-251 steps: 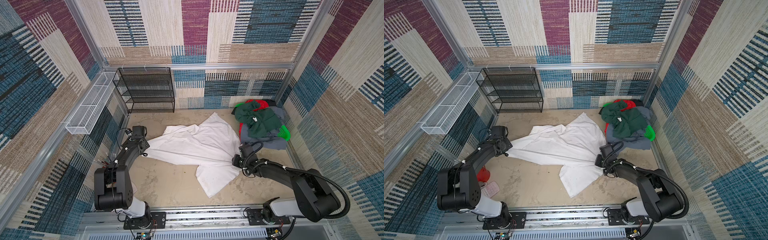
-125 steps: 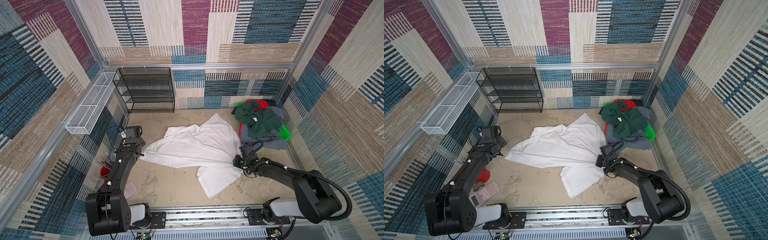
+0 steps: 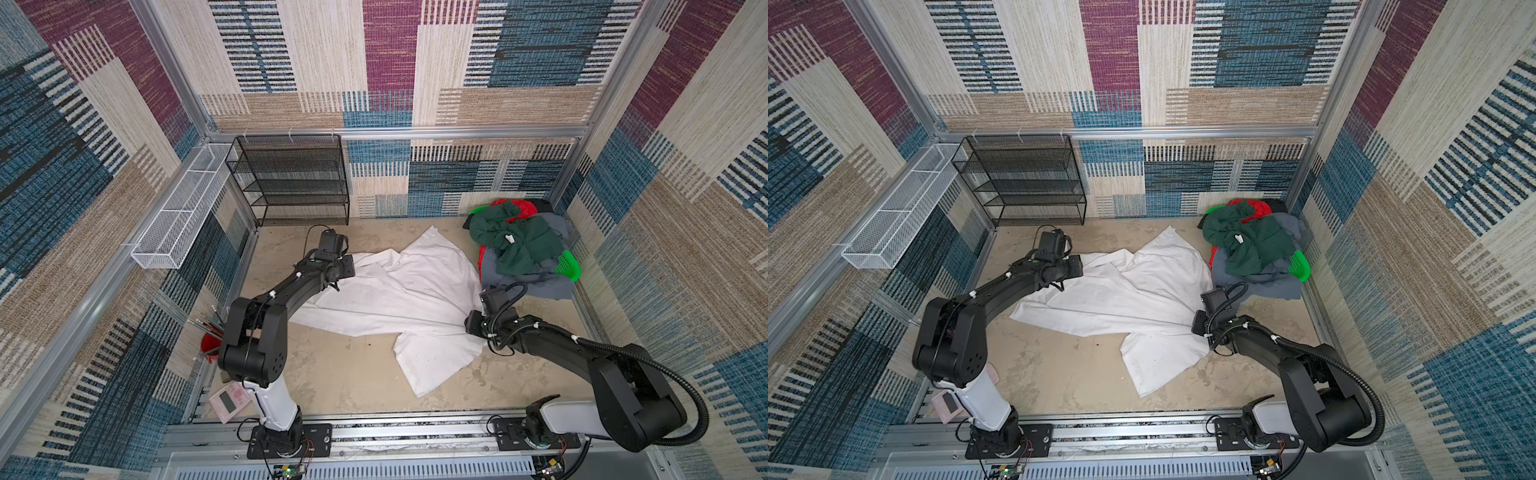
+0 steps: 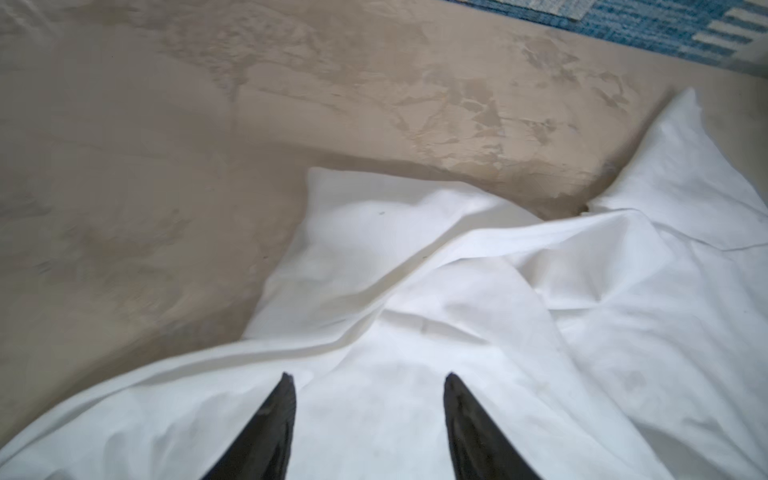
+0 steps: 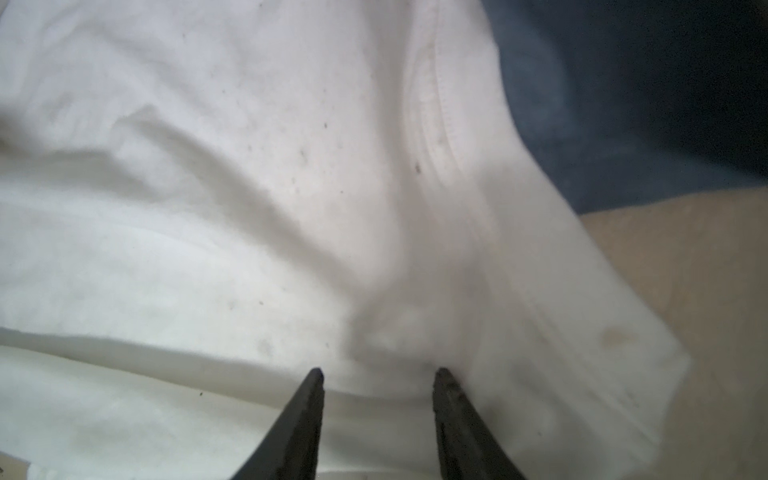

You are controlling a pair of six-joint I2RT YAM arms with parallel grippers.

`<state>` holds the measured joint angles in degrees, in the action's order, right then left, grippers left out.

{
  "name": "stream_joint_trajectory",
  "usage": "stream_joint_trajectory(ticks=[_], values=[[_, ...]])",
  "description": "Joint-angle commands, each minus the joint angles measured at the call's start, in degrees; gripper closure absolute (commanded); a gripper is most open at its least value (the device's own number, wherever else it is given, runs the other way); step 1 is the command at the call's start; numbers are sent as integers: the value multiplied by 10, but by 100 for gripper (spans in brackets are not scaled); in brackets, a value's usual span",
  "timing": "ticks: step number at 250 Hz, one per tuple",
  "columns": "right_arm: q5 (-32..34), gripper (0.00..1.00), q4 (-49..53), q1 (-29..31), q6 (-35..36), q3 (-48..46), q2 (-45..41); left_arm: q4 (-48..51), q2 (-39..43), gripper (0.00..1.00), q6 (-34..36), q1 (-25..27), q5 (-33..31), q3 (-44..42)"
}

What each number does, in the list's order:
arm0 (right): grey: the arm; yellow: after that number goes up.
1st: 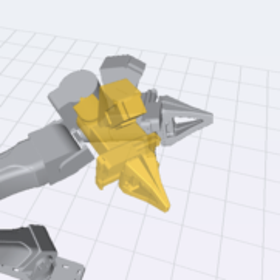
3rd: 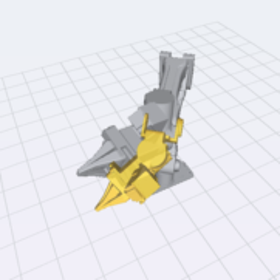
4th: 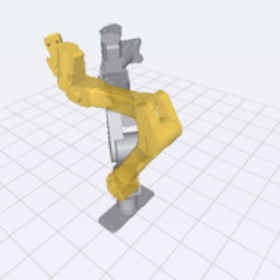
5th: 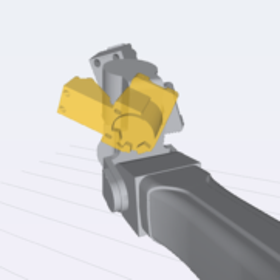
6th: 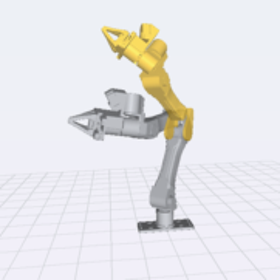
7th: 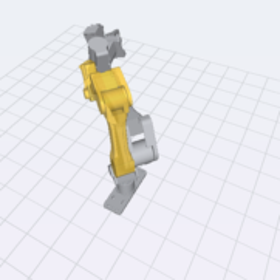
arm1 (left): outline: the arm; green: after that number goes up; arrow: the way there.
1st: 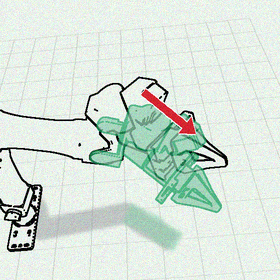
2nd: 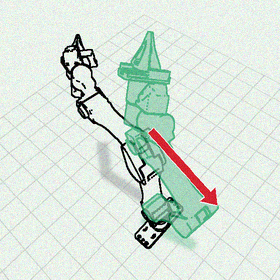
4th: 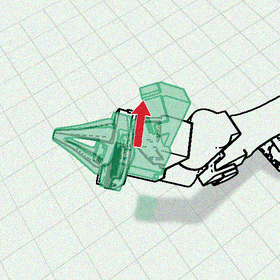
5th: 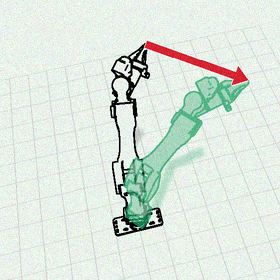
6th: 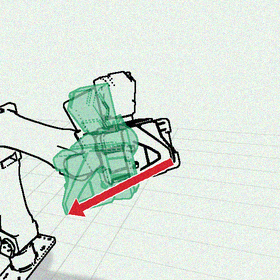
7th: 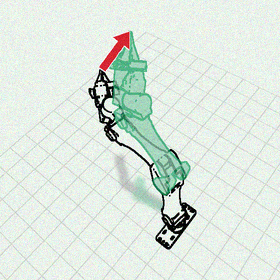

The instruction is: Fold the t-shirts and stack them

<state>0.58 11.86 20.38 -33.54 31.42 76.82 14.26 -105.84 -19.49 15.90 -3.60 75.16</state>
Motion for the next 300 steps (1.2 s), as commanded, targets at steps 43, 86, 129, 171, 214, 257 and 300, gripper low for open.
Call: stream_joint_trajectory(ticks=[43, 86, 129, 171, 214, 257, 300], values=[[8, 57, 6, -3, 9, 5, -5, 108, -136, 43, 26, 8, -3, 133], [10, 59, 10, -4, 7, 0, -2, 149, -187, 43, 44, 7, -61, 197], [7, 61, 10, -10, 0, -11, 0, 197, -239, 42, 55, 2, -120, 275], [9, 62, 15, -13, 1, -16, -2, 237, -280, 32, 23, -30, -172, 330], [22, 64, 34, -13, 6, -16, -3, 219, -275, 31, -24, -91, -89, 338], [28, 66, 40, -13, 4, -21, -10, 223, -278, 27, 11, -104, -84, 389], [25, 66, 38, -14, 1, -26, -4, 262, -302, 25, 78, -104, -114, 479]])
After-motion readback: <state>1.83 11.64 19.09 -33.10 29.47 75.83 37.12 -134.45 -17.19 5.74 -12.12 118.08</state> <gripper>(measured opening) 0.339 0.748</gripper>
